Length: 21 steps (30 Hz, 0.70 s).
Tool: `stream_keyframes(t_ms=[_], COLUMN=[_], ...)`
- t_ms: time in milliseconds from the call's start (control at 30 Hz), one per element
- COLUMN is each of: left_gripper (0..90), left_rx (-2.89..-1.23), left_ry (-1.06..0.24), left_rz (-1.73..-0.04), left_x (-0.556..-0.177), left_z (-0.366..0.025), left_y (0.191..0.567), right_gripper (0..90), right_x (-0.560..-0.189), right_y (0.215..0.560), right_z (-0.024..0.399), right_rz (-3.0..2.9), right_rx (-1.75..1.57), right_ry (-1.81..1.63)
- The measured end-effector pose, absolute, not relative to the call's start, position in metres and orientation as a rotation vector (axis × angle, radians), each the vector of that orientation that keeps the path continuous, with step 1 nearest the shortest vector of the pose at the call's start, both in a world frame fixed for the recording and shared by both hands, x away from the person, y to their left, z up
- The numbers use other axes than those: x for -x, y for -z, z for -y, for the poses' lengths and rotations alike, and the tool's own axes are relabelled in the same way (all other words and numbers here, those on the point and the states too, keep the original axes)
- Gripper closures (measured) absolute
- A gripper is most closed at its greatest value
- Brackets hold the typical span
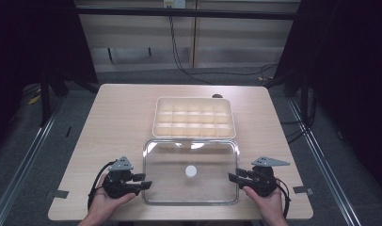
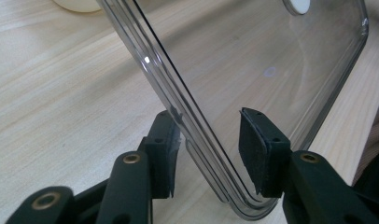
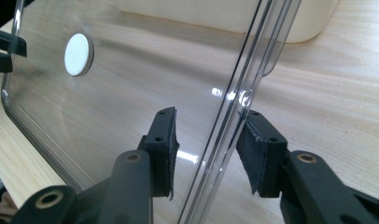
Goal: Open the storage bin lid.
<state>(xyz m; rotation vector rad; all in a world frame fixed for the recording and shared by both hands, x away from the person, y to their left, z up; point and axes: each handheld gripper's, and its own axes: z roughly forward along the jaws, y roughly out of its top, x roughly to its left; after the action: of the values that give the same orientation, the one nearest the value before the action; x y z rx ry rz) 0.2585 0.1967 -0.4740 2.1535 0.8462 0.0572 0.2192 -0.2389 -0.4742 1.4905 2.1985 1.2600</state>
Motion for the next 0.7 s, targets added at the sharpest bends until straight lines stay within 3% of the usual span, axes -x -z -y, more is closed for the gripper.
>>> stream_keyframes(t_ms=[700], left_gripper=[54.2], left_rx=[-2.190], left_ry=[-0.053], left_rz=[-0.842], left_x=[-0.2661], left_z=[-0.1928], left_y=[0.4798], right_gripper=[54.1], right_x=[-0.2285], right_y=[0.4834], right_z=[0.2405], right_rz=[-2.221], right_rx=[-1.537], right_ry=[-1.213])
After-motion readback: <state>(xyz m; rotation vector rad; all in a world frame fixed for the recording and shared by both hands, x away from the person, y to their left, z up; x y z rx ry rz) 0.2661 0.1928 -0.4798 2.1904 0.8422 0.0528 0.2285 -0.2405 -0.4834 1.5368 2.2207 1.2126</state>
